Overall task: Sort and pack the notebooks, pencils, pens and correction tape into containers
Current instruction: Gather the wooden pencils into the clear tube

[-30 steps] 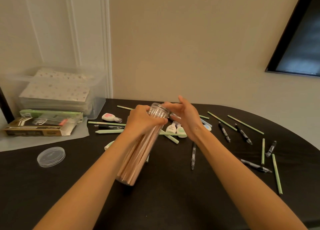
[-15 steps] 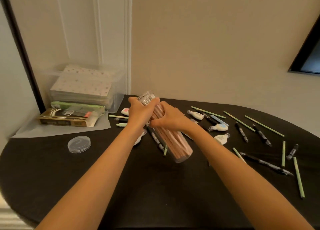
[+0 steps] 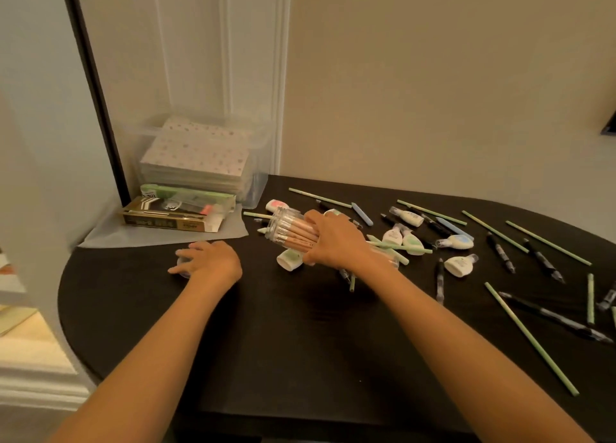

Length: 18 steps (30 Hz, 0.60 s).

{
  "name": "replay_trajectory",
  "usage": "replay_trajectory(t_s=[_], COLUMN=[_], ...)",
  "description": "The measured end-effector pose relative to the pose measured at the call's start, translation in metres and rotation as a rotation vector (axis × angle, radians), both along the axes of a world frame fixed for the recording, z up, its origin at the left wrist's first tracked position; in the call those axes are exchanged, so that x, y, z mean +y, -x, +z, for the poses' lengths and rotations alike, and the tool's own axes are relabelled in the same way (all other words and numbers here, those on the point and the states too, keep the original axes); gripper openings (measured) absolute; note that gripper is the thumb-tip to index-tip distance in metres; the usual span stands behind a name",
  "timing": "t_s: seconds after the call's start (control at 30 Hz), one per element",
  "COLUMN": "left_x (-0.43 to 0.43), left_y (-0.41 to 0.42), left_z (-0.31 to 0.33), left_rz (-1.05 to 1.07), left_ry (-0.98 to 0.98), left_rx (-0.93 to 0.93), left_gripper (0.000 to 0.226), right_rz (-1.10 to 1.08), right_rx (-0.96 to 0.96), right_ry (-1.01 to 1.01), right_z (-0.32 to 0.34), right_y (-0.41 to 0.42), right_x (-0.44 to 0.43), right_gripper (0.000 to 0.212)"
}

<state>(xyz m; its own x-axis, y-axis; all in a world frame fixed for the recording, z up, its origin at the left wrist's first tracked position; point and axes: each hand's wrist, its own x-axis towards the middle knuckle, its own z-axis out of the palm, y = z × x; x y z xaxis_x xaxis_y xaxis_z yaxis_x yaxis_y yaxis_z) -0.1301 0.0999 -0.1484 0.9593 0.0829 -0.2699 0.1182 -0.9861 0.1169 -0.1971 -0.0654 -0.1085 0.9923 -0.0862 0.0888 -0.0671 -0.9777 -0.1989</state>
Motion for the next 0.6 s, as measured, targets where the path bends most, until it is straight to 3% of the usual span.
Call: replay_trajectory(t_s=[0.07,0.13,0.27,0.37,0.6], left_x=[-0.003,-0.009,-0.030,-0.047,-0.077], left_y=[-0.001,-0.003,0.002,0.014,0.021], left_z=[-0.001,0.001,0.024,0.046,0.047], left_rz=[-0.069,-0.127,-0.124,-0.087,-0.241], left_ry=[-0.024,0.071,0.697,1.179,1.085], left_rx=[-0.053,-0.108,-0.267,-0.139,-0.019], left_gripper=[0.052,0.037,0.033,0.027,0.032], right_rz=[-0.001,-0.008,-0.034,-0.040,-0.009], right_rx=[0.012,0.008,-0.030,-0.090,-0.156], right_ry=[-0.011,-0.005,0.019,0.042,0.084], right_z=[-0.001,-0.001,0.001,0.001,-0.004], right_y=[-0.001,0.000,0.007,0.014,0.035], right_x=[-0.001,-0.004,-0.019,-0.032,-0.062], right_gripper=[0.071,0.070,0.072,0.070,0.066])
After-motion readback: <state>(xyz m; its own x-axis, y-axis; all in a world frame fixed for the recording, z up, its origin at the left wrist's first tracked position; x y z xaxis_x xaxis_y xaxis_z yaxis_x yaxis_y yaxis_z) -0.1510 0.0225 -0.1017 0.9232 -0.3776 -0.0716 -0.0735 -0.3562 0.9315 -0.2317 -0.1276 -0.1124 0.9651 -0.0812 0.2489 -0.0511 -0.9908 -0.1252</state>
